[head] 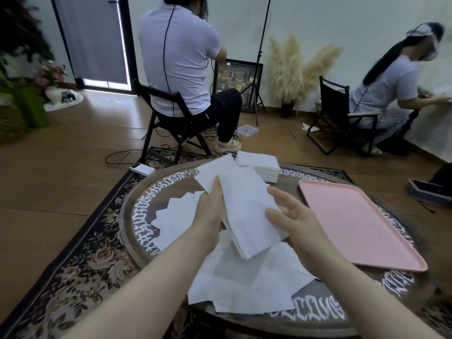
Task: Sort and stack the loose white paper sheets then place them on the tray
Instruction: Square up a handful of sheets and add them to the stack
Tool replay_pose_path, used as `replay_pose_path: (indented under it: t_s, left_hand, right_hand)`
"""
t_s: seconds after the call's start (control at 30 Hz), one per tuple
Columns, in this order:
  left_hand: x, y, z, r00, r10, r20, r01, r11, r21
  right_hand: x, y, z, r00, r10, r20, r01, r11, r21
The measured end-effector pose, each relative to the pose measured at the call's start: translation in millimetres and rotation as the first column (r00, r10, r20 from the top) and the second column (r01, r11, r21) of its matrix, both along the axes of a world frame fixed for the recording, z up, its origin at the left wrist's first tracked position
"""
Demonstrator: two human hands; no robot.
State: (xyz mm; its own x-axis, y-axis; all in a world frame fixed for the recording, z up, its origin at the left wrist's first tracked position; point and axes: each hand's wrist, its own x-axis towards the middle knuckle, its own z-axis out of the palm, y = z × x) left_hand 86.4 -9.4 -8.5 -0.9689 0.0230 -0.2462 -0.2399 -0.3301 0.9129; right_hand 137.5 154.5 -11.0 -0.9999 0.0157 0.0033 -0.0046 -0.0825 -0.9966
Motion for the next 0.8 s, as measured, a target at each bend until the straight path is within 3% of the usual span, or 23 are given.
replay_pose_path:
  t_s: [0.1,0.2,0.3,0.4,0.6,0.8]
  left_hand:
    - [4.9,-0.5,4.1,0.993,-0.113,-0.04,0.116,0.989,0.097]
    - [8.7,2.3,2.4,0.976,-0.16,-0.148,0.164,0.986,0.012]
    - [8.0,4.3,-2.8,0.981,-0.034,-0.192,0.014,0.995,-0.103]
    - [1.8,0.2,-1.2,0.982,0.066,-0.178,-0.064,0.998,0.014]
    - [-1.7,-6.2,6.7,0.986,0.116,-0.12,-0.071,0.943,0.326]
    - [-4.7,-13.1,11.4,0.982,0.171,-0.074,-0.138,0.936,0.325]
  right_hand:
    - [0.2,2.7,1.6,0.997,-0.072,0.009,0.072,0.997,-0.005]
    - [0.5,3.1,3.1,0.994,-0.105,0.032,0.106,0.993,-0.046]
    - [1.2,2.2,5.1,0.989,-0.148,0.006,0.148,0.989,0.023]
    - [0.6,9.5,3.7,0.975,-0.223,0.009,0.22,0.967,0.127]
    - [7.7,10.8,-2.7,0.943,0.196,0.27,-0.257,0.943,0.211]
    - [5.0,18.1,-4.0,0.98,0.117,0.163,-0.126,0.991,0.05]
